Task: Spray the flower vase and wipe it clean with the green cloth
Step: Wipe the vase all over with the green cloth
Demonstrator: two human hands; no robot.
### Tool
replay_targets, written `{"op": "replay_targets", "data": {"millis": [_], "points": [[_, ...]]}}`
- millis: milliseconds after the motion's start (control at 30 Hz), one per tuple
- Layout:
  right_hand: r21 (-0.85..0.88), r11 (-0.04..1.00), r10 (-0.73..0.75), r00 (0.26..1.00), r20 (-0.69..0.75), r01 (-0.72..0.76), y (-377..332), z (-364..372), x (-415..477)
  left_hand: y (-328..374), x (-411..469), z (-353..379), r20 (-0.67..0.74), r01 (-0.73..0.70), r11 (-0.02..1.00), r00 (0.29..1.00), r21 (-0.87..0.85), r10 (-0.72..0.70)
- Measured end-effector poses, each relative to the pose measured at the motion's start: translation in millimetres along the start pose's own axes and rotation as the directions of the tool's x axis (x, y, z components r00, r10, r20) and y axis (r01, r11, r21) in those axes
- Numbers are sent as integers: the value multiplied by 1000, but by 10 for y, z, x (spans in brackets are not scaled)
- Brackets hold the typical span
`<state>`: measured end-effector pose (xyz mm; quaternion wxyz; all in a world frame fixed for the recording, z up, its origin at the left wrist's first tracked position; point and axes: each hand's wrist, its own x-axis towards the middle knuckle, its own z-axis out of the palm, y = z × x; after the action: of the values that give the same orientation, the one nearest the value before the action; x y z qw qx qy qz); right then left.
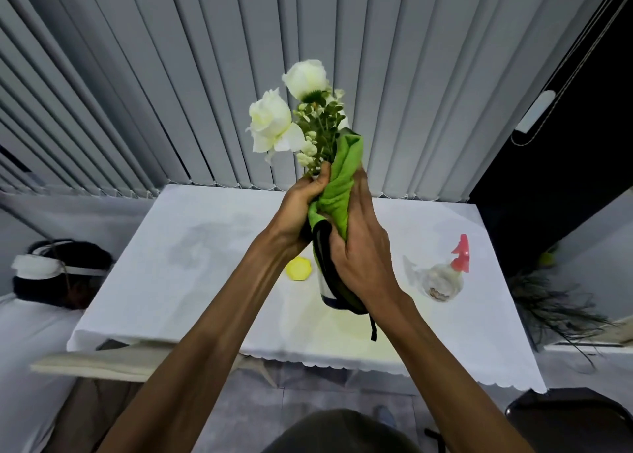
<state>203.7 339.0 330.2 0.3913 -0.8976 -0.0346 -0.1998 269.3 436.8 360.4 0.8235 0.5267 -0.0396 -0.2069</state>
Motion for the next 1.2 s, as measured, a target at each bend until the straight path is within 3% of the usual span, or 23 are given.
{"op": "replay_targets", "data": {"millis": [133,267,367,433,500,600,700,800,933,1033,1067,1133,1200], "points": [[-20,992,-122,992,30,123,59,-65,-7,42,28,-21,-45,-52,998,998,-27,50],[96,972,-215,977,0,214,195,-65,-113,104,45,8,-65,-66,994,996,-82,61],[34,930,-367,930,39,365,346,37,-317,163,82,6,-64,-83,994,995,-68,79],[53,923,-382,923,36,380,411,88,-476,161,125,1,-88,-116,991,990,-63,110],[136,953,-273,962,8,269,423,107,-549,135,160,-9,-118,-121,990,987,-74,112],[366,930,38,999,26,-45,385,87,-513,106,175,-7,-120,-105,993,988,-44,99],[679,658,276,943,185,-326,488,75,-393,95,182,0,-89,-98,995,991,19,100],[730,475,370,865,340,-491,528,85,-246,55,206,-26,-33,-62,997,997,41,63],[759,303,381,803,458,-576,392,82,-250,-48,236,-173,20,-49,997,999,54,48],[714,368,463,783,415,-596,495,95,-301,-155,242,-248,62,-54,995,997,78,49],[717,364,472,782,408,-594,578,98,-348,-182,239,-250,53,-68,993,997,98,63],[758,233,435,762,479,-610,643,78,-421,-245,244,-216,-15,-102,984,994,146,105],[767,215,446,759,474,-605,650,39,-450,-327,241,-165,-89,-123,976,986,181,141]]}}
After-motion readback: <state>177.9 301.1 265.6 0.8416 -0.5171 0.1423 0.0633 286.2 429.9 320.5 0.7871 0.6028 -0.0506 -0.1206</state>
